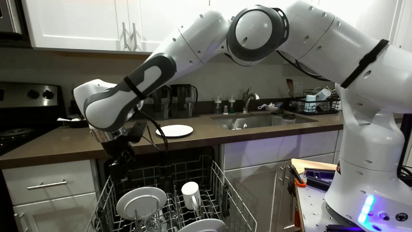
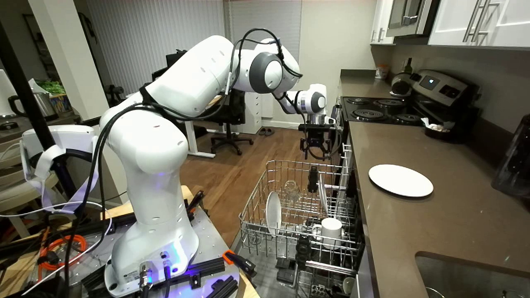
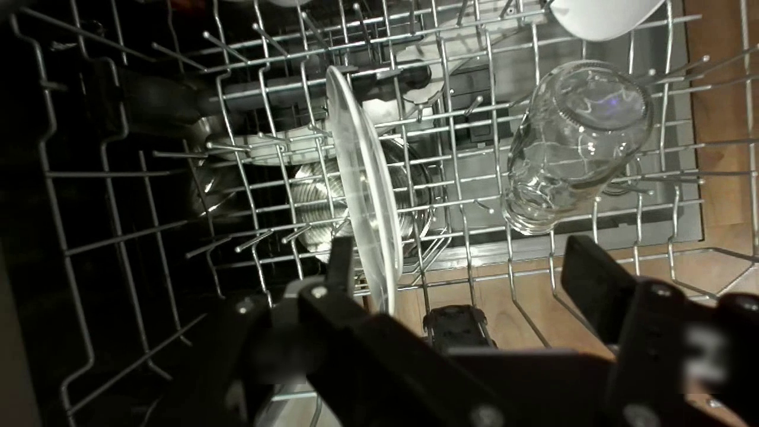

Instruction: Pick up the white plate from the countertop and put it in the dish rack.

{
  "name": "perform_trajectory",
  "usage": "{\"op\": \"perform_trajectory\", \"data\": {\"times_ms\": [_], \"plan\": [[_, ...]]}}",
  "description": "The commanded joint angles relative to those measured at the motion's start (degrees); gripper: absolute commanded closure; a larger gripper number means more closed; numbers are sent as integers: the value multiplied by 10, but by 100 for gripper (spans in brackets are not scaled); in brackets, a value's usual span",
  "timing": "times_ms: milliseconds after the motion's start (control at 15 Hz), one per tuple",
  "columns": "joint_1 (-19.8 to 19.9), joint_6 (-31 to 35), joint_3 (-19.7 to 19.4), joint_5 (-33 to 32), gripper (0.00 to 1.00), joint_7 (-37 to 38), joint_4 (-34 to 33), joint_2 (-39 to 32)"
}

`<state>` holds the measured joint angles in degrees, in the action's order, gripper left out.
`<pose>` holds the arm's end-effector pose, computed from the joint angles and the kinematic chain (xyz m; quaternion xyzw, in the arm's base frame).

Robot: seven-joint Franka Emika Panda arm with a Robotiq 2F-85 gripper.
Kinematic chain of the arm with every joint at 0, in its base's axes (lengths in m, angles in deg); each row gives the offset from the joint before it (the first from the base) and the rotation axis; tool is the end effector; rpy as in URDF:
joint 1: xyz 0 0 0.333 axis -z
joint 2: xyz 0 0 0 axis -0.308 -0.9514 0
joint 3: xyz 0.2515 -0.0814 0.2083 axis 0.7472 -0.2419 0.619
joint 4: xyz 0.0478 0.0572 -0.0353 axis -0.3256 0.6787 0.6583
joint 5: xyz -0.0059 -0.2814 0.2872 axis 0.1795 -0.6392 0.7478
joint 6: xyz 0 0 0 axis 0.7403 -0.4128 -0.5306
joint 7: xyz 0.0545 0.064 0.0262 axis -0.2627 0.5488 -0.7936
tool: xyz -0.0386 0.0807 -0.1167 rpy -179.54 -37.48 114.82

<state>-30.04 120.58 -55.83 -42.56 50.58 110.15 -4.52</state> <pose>0.7377 0.1465 0.1316 0.9594 0.2458 -0.1015 0.0944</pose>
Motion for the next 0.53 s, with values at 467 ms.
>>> {"op": "perform_trajectory", "data": {"times_ms": [467], "plan": [[-41,11,-18,-77,5,102,161,139]]}}
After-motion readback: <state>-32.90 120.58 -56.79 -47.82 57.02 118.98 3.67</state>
